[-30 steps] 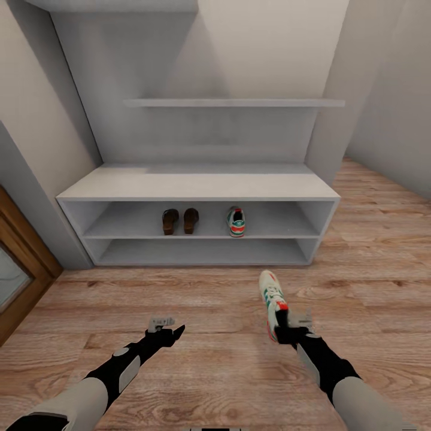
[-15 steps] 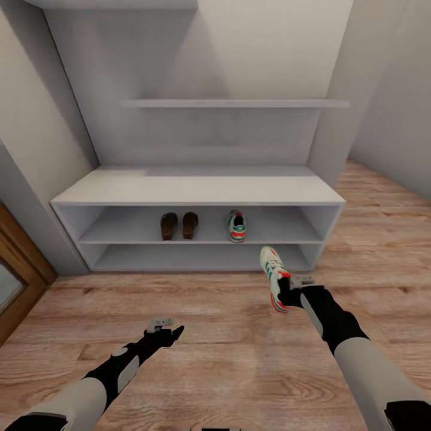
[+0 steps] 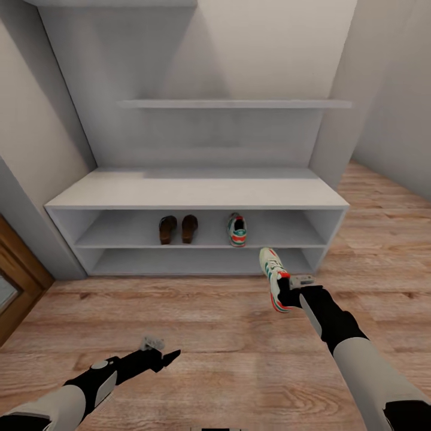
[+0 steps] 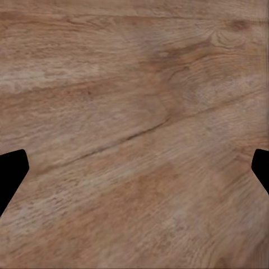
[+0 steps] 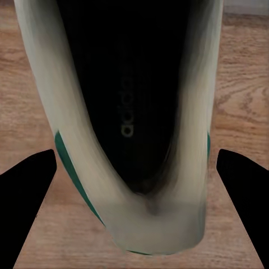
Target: Pick up the two gym shoes and the two sandals from the corridor floor and place them onto the hallstand (shoe rack) in the corridor, making sure they are on the rack and not on the floor. Arrange them so the two gym shoes are next to each other and the two sandals are next to each other.
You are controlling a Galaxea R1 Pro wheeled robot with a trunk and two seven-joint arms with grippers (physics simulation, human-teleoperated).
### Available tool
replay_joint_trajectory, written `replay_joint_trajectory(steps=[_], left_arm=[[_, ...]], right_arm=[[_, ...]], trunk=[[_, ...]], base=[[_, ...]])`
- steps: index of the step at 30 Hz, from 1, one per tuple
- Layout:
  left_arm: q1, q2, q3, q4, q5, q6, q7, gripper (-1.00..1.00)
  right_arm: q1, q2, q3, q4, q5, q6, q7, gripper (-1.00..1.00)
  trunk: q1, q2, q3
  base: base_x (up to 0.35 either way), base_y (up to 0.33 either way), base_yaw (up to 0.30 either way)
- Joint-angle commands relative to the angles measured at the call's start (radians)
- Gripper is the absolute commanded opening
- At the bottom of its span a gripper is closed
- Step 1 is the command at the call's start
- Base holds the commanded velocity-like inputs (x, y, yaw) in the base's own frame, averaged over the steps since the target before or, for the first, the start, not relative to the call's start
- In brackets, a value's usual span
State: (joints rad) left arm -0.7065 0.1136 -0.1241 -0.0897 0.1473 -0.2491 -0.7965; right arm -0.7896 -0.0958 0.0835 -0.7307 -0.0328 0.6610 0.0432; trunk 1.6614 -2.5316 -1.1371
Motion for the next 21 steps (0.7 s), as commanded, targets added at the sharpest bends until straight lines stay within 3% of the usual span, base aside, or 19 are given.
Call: replay_joint_trajectory(steps=[1, 21], left_arm=[[-0.001, 0.004, -0.009, 0.004, 0.008, -0.011, -0.011, 1.0], [-0.001, 0.02, -0.008, 0.013, 0.006, -0.024, -0.023, 1.0]], right_arm=[[0.0, -0.001, 0.004, -0.002, -0.003, 0.005, -0.001, -1.0], [-0.003, 0.001, 0.004, -0.016, -0.001, 0.015, -0.002, -1.0]], trunk=[[0.0, 0.0, -0.001], [0.0, 0.0, -0.001]], base=[[0.211, 0.0, 0.0], [0.084, 0.0, 0.0]])
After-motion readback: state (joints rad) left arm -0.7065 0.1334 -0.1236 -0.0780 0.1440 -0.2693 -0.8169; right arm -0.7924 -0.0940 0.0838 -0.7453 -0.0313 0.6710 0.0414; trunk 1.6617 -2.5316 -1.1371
